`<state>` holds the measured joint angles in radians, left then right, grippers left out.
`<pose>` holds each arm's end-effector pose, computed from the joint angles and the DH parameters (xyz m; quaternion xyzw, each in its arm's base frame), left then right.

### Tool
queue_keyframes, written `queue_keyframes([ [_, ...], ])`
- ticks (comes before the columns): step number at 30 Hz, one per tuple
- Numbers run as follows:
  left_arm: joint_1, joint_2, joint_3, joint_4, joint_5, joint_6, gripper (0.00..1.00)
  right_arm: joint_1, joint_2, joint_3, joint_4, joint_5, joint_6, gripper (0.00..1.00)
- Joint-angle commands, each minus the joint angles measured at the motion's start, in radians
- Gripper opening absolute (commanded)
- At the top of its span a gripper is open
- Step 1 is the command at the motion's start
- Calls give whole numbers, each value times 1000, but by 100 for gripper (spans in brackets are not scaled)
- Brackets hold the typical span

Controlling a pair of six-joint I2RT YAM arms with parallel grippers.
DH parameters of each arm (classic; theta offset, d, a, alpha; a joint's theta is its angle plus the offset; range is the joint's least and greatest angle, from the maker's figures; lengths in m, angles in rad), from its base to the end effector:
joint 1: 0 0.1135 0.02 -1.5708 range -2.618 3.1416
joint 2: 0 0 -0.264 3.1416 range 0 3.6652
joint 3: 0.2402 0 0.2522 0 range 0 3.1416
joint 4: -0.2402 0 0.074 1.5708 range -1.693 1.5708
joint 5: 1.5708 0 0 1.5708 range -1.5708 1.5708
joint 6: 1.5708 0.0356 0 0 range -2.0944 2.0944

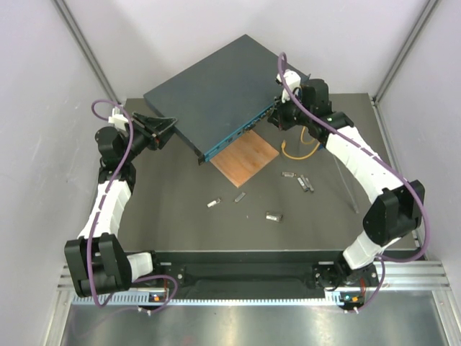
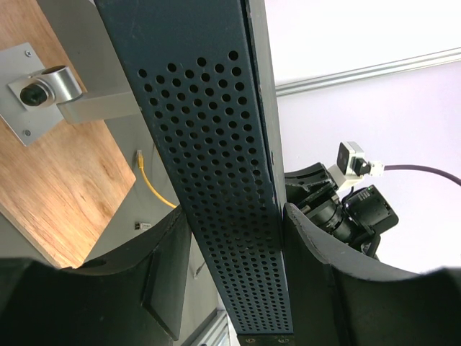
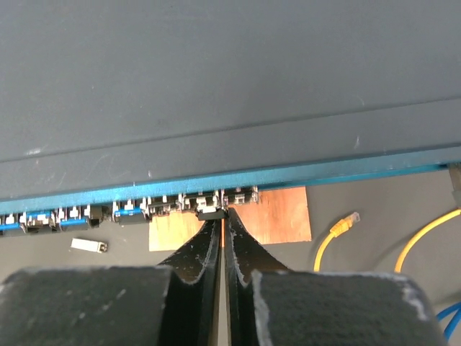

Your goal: Insert the plug into the switch port

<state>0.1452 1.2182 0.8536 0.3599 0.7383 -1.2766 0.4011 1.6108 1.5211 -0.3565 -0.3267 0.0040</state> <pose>0.2799 0.0167 0.3295 -0.2384 0.6670 -0.5686 0.4183 0.3427 0.1577 0.3686 -0.2496 0.8013 0.2406 0.4876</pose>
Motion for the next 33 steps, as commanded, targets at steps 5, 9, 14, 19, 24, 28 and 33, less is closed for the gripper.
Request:
queue_keyframes([
  [5, -13, 12, 21, 44, -13, 128, 0, 53, 69, 166, 197, 38, 18, 0],
  [9, -13, 17, 22, 44, -13, 132, 0, 71, 92, 212, 185, 51, 11, 0],
  [14, -13, 32, 57, -1, -10, 172, 0, 71, 74, 185, 157, 52, -34, 1],
  [19, -13, 47, 90, -21, -10, 207, 0, 67, -1, 105, 96, 35, -102, 24],
  [24, -7, 64, 122, -45, -34, 250, 0, 25, -98, 7, 50, 0, -119, 47],
  [28, 1, 66, 131, -55, -36, 243, 1, -18, -172, -58, 18, -55, -122, 67],
  [33, 10, 38, 128, -121, -43, 264, 37, -87, -270, -137, -27, -123, -130, 95],
])
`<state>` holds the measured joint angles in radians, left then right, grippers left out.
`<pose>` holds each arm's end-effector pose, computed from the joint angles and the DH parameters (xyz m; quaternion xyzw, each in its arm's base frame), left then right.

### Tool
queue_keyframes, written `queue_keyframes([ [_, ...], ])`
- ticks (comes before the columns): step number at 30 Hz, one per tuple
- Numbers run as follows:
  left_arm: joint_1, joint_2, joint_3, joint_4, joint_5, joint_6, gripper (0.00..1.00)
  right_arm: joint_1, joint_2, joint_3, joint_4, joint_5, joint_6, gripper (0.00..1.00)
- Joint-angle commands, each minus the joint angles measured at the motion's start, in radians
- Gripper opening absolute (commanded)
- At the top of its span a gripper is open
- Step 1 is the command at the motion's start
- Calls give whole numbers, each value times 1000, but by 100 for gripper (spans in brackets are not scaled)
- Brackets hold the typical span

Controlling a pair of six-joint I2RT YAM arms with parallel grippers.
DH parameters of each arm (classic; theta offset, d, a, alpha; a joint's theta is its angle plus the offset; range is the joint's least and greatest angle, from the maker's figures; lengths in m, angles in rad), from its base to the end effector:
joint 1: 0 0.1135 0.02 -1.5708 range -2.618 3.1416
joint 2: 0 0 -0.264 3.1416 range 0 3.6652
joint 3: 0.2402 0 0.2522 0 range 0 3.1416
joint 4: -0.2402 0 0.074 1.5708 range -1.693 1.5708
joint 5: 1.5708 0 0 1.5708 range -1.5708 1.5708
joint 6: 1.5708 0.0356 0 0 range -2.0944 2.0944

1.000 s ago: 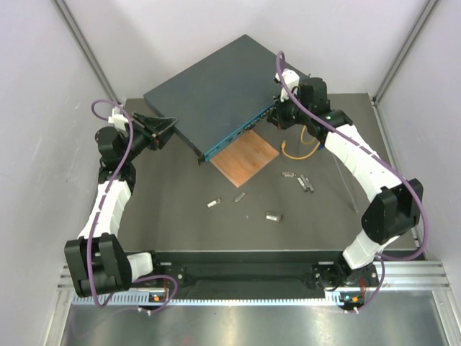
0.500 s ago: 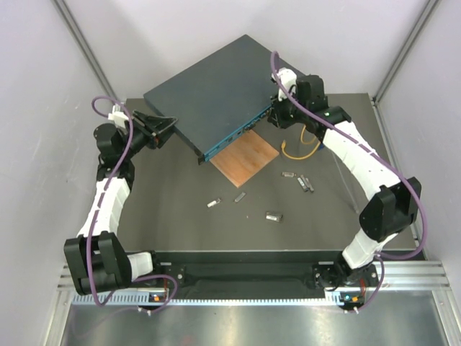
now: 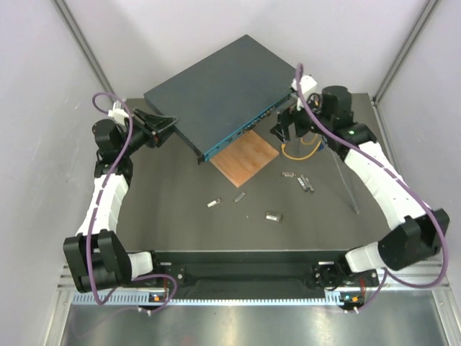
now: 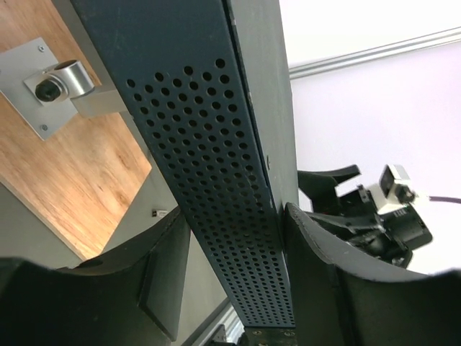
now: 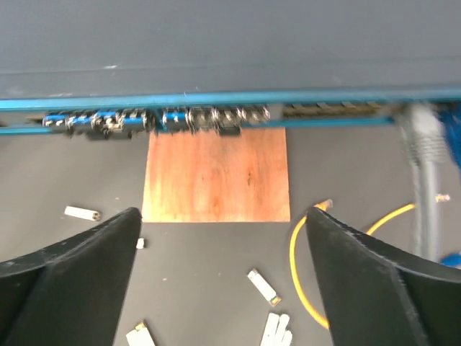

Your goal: Insert the plug into the switch port

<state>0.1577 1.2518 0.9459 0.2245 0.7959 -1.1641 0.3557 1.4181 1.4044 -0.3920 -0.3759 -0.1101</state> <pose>0.2879 0.0200 0.3396 -0.2087 0.6963 -0.5509 0.4099 0.2992 0.1251 0.3888 -0.2894 0.7745 0.2211 0.5173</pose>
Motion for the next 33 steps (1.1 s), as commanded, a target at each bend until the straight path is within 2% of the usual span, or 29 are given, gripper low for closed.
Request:
queue_keyframes([
  [1, 2, -14, 28, -11, -103, 161, 53, -53, -88, -28, 1, -101, -11, 98],
  [4, 16, -63, 10, -53, -118, 185, 76, -106, -131, -53, -37, -167, -5, 100],
  [5, 22, -77, 4, -74, -118, 190, 91, -138, -154, -68, -45, -182, 1, 100],
  [6, 35, -89, -2, -89, -115, 196, 99, -155, -166, -76, -50, -199, 6, 100],
  [10, 81, -176, -7, -220, -93, 272, 99, -259, -217, -110, -61, -305, 55, 100],
  [12, 127, -195, 20, -391, -90, 323, 99, -328, -237, -125, -82, -342, 66, 100],
  [14, 158, -201, 62, -537, -112, 455, 99, -404, -243, -137, -113, -359, 66, 100],
  [15, 189, -195, 89, -673, -112, 528, 99, -422, -242, -139, -128, -360, 59, 100],
  [16, 198, -193, 150, -736, -125, 696, 99, -437, -242, -139, -178, -357, 38, 100],
  [18, 200, -192, 210, -853, -244, 850, 99, -475, -231, -137, -234, -342, 4, 100],
  [19, 198, -187, 253, -931, -279, 983, 99, -486, -226, -139, -276, -318, -28, 100],
  [20, 200, -183, 272, -971, -322, 1036, 99, -506, -222, -145, -300, -307, -48, 100],
  [21, 200, -184, 286, -997, -392, 1084, 99, -514, -219, -148, -320, -295, -69, 100],
  [22, 198, -184, 297, -1043, -415, 1178, 99, -521, -216, -154, -346, -267, -109, 100],
  [25, 198, -210, 278, -1097, -445, 1311, 99, -547, -208, -176, -389, -219, -195, 100],
  [33, 200, -267, 130, -1127, -475, 1419, 99, -570, -245, -309, -420, -118, -365, 100],
])
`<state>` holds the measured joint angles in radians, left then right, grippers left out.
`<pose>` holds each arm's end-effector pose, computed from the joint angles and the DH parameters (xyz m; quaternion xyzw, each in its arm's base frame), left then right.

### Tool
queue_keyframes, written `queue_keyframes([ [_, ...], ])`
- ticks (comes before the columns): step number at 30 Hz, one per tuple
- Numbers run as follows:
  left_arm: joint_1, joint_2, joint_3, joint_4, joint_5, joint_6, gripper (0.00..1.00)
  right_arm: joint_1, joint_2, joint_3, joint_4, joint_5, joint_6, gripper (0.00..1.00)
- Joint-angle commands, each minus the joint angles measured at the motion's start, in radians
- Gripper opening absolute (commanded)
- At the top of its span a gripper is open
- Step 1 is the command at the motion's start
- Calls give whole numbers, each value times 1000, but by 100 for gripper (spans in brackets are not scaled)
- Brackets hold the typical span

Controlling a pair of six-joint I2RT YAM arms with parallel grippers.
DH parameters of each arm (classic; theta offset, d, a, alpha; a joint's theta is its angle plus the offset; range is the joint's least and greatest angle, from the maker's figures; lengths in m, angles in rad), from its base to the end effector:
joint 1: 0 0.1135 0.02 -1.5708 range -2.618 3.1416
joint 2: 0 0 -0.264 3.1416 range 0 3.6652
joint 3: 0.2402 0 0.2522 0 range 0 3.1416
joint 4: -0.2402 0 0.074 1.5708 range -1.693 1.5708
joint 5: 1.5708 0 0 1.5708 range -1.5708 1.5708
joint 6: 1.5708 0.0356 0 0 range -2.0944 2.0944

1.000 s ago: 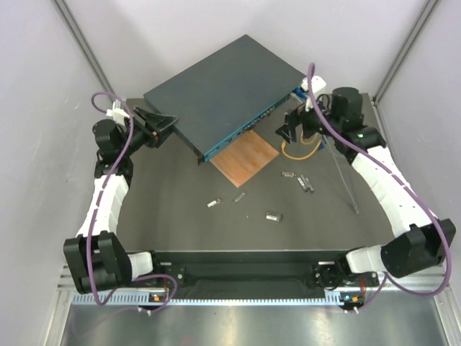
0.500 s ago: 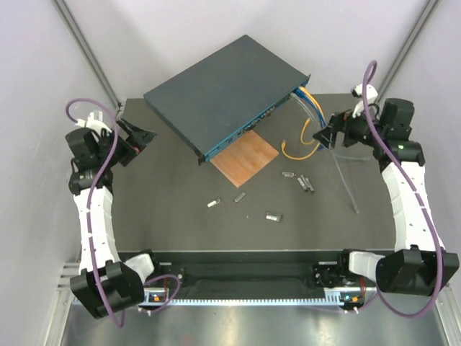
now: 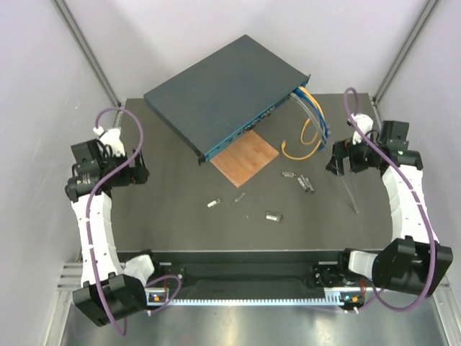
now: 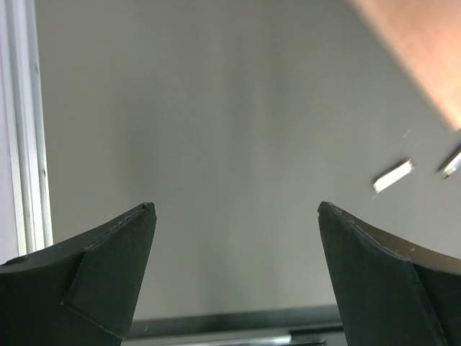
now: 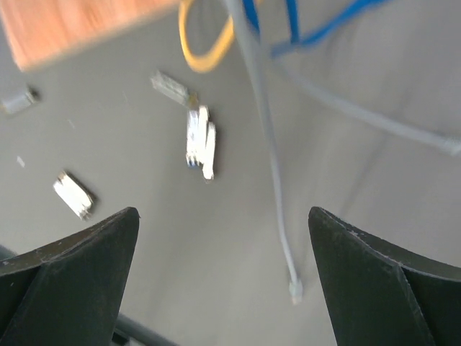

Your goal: Insert the plug into the switch port

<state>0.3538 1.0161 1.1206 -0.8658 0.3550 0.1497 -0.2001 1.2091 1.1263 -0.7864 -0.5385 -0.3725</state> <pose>0.1882 0.0563 0.3491 -0.0230 0.9071 -0.0606 0.4158 0.2419 -0.0304 0.3201 -0.1690 0.8940 0.1461 0.3883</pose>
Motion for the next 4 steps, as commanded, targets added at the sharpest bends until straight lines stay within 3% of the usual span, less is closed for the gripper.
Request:
queue_keyframes([
  [1, 4, -46, -54, -30, -37, 105, 99, -13, -43, -42, -27, 49, -108, 100],
  [4, 4, -60, -74, -19, -30, 103, 99, -15, -71, -74, -19, 57, -120, 100],
])
